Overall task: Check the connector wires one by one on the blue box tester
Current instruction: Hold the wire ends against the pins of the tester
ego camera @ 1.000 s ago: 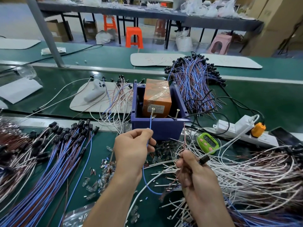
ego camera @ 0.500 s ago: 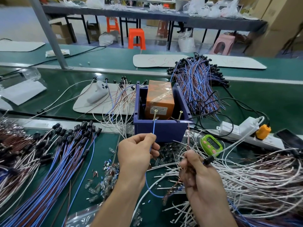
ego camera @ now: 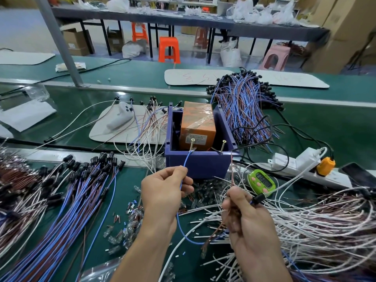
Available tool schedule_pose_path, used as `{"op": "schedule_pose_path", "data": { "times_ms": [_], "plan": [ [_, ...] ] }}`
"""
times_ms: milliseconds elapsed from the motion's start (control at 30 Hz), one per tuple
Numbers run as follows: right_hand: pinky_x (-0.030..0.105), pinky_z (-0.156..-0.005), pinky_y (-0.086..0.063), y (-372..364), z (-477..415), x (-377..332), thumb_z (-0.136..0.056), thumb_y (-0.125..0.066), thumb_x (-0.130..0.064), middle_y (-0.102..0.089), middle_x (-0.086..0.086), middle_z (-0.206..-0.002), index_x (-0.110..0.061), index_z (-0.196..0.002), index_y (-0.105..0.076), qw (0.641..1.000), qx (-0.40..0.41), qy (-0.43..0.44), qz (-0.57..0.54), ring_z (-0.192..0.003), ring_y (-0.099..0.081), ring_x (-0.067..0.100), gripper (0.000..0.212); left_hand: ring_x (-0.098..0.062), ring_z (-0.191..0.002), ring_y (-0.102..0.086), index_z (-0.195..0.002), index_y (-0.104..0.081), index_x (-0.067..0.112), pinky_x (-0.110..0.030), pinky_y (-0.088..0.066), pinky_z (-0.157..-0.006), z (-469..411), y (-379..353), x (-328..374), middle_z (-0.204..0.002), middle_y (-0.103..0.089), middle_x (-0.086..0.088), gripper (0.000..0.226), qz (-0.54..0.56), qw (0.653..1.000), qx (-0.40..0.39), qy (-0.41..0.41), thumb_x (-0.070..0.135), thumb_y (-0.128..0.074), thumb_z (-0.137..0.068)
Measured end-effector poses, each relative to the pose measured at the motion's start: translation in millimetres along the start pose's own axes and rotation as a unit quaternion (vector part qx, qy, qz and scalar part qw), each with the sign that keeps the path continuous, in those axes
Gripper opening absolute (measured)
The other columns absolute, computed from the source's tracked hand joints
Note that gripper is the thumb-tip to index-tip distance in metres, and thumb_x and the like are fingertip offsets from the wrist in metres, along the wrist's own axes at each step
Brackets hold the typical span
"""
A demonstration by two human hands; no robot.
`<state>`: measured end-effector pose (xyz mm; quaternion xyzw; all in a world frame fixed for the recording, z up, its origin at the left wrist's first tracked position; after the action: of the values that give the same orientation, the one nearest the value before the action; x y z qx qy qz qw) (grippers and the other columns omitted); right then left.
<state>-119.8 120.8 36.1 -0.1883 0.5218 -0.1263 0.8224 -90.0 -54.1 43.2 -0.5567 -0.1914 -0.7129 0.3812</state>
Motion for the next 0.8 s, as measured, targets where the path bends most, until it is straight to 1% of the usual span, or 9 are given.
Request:
{"op": "schedule_pose_path", "data": {
  "times_ms": [133,267,333,400,433,467,533,700,800],
  "plan": [
    [0.019,-0.042,-0.036,-2.0,-2.0,2.1,-0.073,-0.075,-0.025,-0.061,0.010,-0.063,-0.016,-0.064,-0.067,1.000,0.019,-0.006,-0.008,-0.045,-0.039,0.013,0.014,-0.014,-0.045,-0.061,-0.072,-0.076,0.008,-0.019,-0.048,-0.045,1.9,0.1,1.2,-0.062,-0.072,-0.008,0.019,-0.001,1.000,-0.001,-0.001,0.009,-0.072,-0.091],
    [0.017,-0.041,-0.037,-5.5,-1.8,2.2,-0.070,-0.075,-0.025,-0.062,0.008,-0.062,-0.021,-0.054,-0.070,1.000,0.022,-0.006,-0.008,-0.049,-0.050,0.011,0.017,-0.014,-0.045,-0.061,-0.072,-0.076,0.010,-0.019,-0.047,-0.044,1.9,1.0,1.2,-0.061,-0.072,-0.006,0.019,0.001,1.000,0.009,0.002,0.008,-0.072,-0.091],
    [0.018,-0.043,-0.040,-6.5,-2.8,2.7,-0.070,-0.076,-0.025,-0.062,0.007,-0.062,-0.022,-0.054,-0.071,1.000,0.023,-0.005,-0.008,-0.050,-0.053,0.011,0.017,-0.014,-0.045,-0.062,-0.073,-0.076,0.010,-0.019,-0.047,-0.044,1.8,1.3,1.3,-0.061,-0.072,-0.006,0.018,0.001,1.000,0.012,0.004,0.008,-0.072,-0.091],
    [0.020,-0.045,-0.041,-8.0,-3.7,4.3,-0.070,-0.077,-0.023,-0.063,0.007,-0.063,-0.020,-0.066,-0.071,1.000,0.020,-0.009,-0.018,-0.051,-0.054,0.012,0.008,-0.013,-0.046,-0.062,-0.073,-0.076,0.010,-0.019,-0.047,-0.044,1.7,2.1,1.4,-0.061,-0.072,-0.006,0.019,0.001,1.000,0.012,0.005,0.009,-0.072,-0.091],
    [0.020,-0.045,-0.041,-8.8,-4.0,5.5,-0.071,-0.078,-0.021,-0.063,0.007,-0.064,-0.015,-0.077,-0.069,0.999,0.018,-0.012,-0.027,-0.052,-0.055,0.012,0.012,-0.013,-0.047,-0.063,-0.072,-0.076,0.011,-0.019,-0.047,-0.044,1.8,2.3,1.3,-0.062,-0.072,-0.006,0.019,-0.001,1.000,0.010,0.005,0.009,-0.072,-0.091],
    [0.019,-0.044,-0.042,-8.8,-4.3,6.5,-0.071,-0.078,-0.020,-0.064,0.007,-0.065,-0.012,-0.087,-0.066,0.999,0.017,-0.016,-0.037,-0.052,-0.055,0.012,0.022,-0.013,-0.047,-0.063,-0.072,-0.076,0.012,-0.019,-0.047,-0.045,2.1,2.3,1.4,-0.062,-0.073,-0.005,0.020,-0.004,1.000,0.009,0.005,0.010,-0.072,-0.091],
    [0.018,-0.044,-0.043,-8.6,-3.9,7.4,-0.071,-0.079,-0.019,-0.064,0.008,-0.066,-0.008,-0.095,-0.064,0.999,0.019,-0.025,-0.043,-0.052,-0.056,0.012,0.030,-0.013,-0.048,-0.064,-0.071,-0.076,0.013,-0.019,-0.047,-0.045,3.0,2.3,1.6,-0.063,-0.073,-0.005,0.021,-0.009,1.000,0.008,0.004,0.011,-0.072,-0.091],
    [0.016,-0.040,-0.037,1.5,0.8,6.6,-0.071,-0.075,-0.021,-0.061,0.009,-0.062,-0.007,-0.085,-0.067,0.998,0.039,-0.021,-0.053,-0.048,-0.053,0.010,0.022,-0.014,-0.048,-0.063,-0.070,-0.076,0.013,-0.018,-0.046,-0.044,7.3,5.1,5.1,-0.064,-0.073,-0.007,0.022,-0.010,1.000,0.002,-0.001,0.011,-0.072,-0.092],
    [0.017,-0.042,-0.040,5.7,8.0,4.2,-0.071,-0.076,-0.022,-0.061,0.007,-0.061,-0.015,-0.069,-0.071,0.999,0.014,-0.015,-0.038,-0.048,-0.053,0.012,0.009,-0.014,-0.048,-0.063,-0.066,-0.077,0.016,-0.018,-0.046,-0.044,15.1,4.9,8.4,-0.067,-0.075,-0.009,0.027,-0.023,0.999,-0.039,-0.008,0.012,-0.072,-0.092]
  ]
}}
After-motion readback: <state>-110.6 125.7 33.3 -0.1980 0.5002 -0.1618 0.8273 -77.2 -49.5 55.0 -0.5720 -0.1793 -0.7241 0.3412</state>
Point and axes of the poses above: each hand's wrist, its own z-axis away from the middle knuckle, its own y-axis out of the back of the hand, x = y × z, the point moved 5 cm from there along -z, towards the middle knuckle
